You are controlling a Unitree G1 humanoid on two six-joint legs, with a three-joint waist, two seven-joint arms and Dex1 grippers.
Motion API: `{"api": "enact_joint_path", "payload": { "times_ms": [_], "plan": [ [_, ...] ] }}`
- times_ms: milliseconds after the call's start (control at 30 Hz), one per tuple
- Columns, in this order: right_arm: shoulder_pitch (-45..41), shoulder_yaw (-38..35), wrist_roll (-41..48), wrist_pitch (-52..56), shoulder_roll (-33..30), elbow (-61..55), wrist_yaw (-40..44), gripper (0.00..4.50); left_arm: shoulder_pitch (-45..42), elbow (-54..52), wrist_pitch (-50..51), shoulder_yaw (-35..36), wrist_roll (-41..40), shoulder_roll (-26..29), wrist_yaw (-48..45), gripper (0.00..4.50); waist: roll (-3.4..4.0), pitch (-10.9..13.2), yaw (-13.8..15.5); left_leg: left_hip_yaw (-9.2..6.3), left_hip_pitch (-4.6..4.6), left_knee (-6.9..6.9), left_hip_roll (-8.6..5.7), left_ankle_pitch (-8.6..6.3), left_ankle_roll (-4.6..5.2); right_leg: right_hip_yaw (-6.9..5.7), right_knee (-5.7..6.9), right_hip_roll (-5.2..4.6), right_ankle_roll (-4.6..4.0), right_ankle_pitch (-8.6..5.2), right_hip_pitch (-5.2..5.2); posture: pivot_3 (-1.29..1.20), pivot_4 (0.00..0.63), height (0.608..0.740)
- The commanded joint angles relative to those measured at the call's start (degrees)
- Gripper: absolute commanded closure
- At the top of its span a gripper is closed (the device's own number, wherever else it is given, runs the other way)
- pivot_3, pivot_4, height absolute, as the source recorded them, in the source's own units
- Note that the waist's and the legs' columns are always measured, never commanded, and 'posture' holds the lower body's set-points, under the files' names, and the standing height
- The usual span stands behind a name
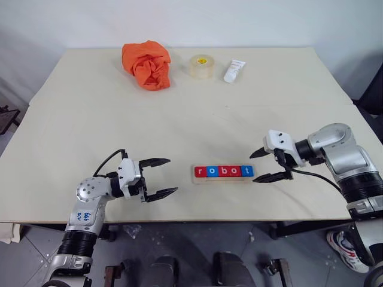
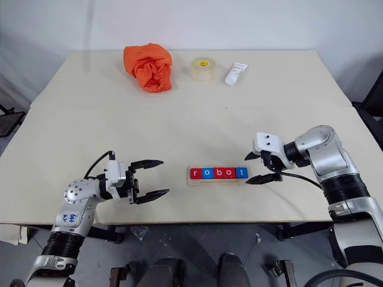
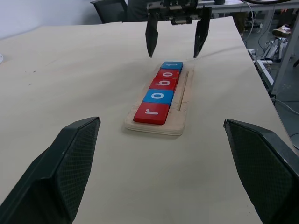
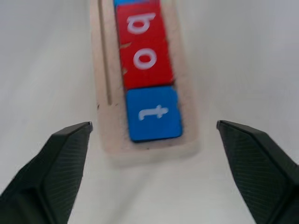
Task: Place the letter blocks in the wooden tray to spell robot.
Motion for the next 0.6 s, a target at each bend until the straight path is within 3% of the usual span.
{"api": "enact_joint_path", "payload": {
  "times_ms": [33,133,200,300,400,567,600],
  "plan": [
    [2.28,-5.57,3.43,1.71,-2.05,-3.84,-1.57,0.03,-0.12,-2.75,2.18,0.65,-1.10,0.07,1.70,0.00,0.00,0.00,0.04,0.00,0.00,0.00,-0.01,0.00,0.00,0.00,-0.01,0.00,0.00,0.00,0.00,0.00,0.150,0.740],
    [6.98,-9.81,6.54,4.44,-4.16,-7.19,-2.12,0.20,0.39,-4.85,5.64,1.40,-1.70,0.42,3.80,0.00,0.00,0.00,0.67,-0.11,-0.02,0.01,-0.05,0.00,0.00,-0.07,0.01,-0.02,0.00,0.00,0.03,0.00,0.150,0.740],
    [10.76,-12.27,8.15,5.62,-5.86,-9.53,-2.61,0.63,0.82,-5.82,7.16,2.30,-2.21,0.85,4.58,0.00,0.00,0.00,0.94,-0.10,-0.02,0.00,-0.08,-0.01,0.03,-0.06,0.00,-0.03,0.00,0.00,0.03,0.00,0.150,0.740],
    [14.98,-14.68,8.91,6.49,-7.56,-12.00,-4.59,1.61,0.92,-5.87,8.86,3.31,-2.36,1.82,5.48,0.00,0.00,0.00,0.96,-0.10,-0.02,-0.01,-0.04,-0.02,0.03,-0.05,-0.02,-0.05,0.00,0.00,0.03,0.00,0.150,0.740],
    [17.47,-16.74,10.09,7.63,-8.89,-14.16,-5.45,1.61,0.40,-6.34,10.02,4.13,-2.29,2.00,7.08,0.00,0.00,0.00,0.61,-0.01,-0.01,0.00,-0.01,-0.01,0.00,-0.01,-0.01,-0.03,0.00,0.00,0.03,0.00,0.150,0.740],
    [22.80,-21.25,14.65,8.40,-12.39,-16.72,-2.27,0.04,0.40,-6.23,8.85,5.08,-3.74,2.92,4.38,0.00,0.00,0.00,0.51,-0.01,0.00,0.01,0.00,0.01,-0.01,-0.01,0.00,-0.02,0.00,0.00,0.04,0.00,0.150,0.740],
    [23.70,-22.07,15.58,8.57,-12.78,-17.13,-1.86,0.04,0.41,-6.03,8.44,5.26,-3.87,3.06,3.96,0.00,0.00,0.00,0.51,-0.02,0.00,0.01,0.00,0.01,-0.01,-0.01,0.00,-0.03,0.00,0.00,0.05,0.00,0.150,0.740]
  ]
}}
